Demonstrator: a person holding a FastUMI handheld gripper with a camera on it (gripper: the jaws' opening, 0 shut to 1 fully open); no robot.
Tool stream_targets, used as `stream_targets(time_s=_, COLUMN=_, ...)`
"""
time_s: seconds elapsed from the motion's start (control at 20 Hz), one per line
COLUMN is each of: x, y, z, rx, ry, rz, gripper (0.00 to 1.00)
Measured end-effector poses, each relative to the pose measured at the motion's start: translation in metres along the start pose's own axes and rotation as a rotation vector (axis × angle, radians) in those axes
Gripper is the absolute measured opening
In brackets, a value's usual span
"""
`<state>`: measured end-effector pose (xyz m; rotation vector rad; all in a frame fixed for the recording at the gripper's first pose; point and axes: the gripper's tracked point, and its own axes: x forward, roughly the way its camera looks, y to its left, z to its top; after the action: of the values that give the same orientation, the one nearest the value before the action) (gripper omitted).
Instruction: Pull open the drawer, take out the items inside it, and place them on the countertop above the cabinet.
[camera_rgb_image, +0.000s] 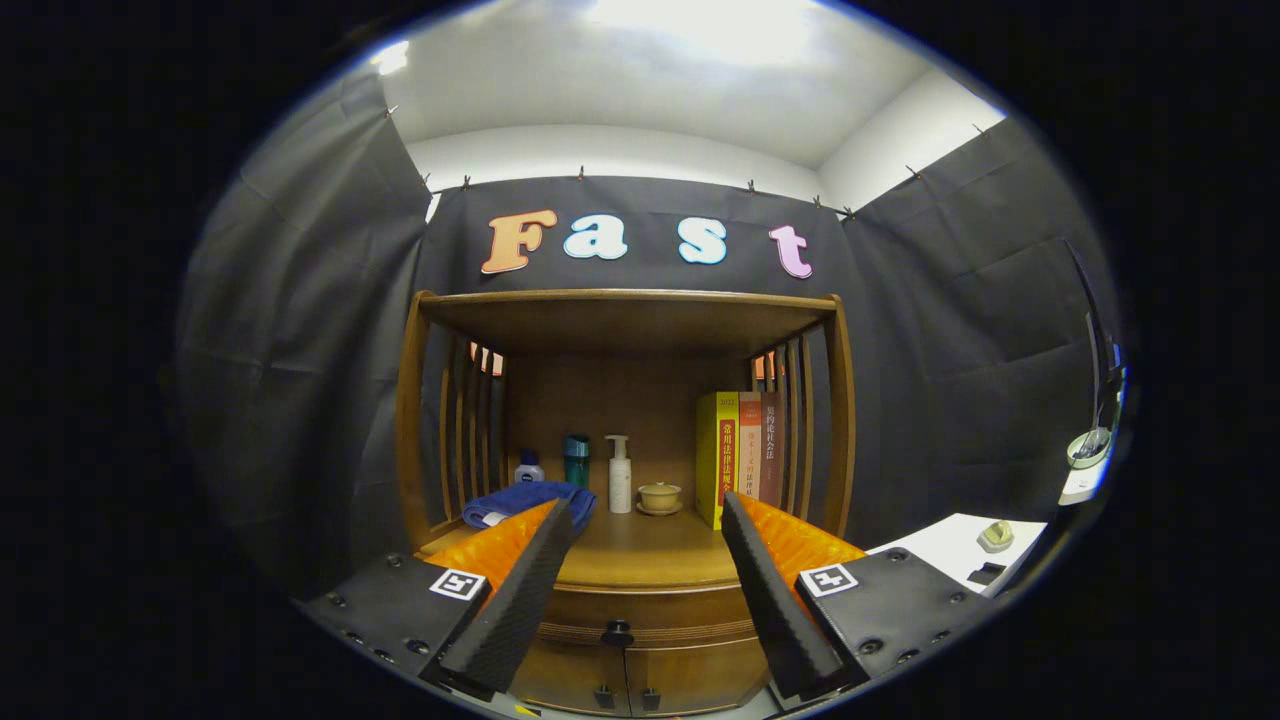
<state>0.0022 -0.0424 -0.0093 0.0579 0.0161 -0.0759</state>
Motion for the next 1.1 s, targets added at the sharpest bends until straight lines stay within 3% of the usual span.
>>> stream_targets(time_s=1.1, x=0.005, y=0.004, z=-0.015, rx=-0.005, ry=0.007, rz=0.004, gripper=0.98)
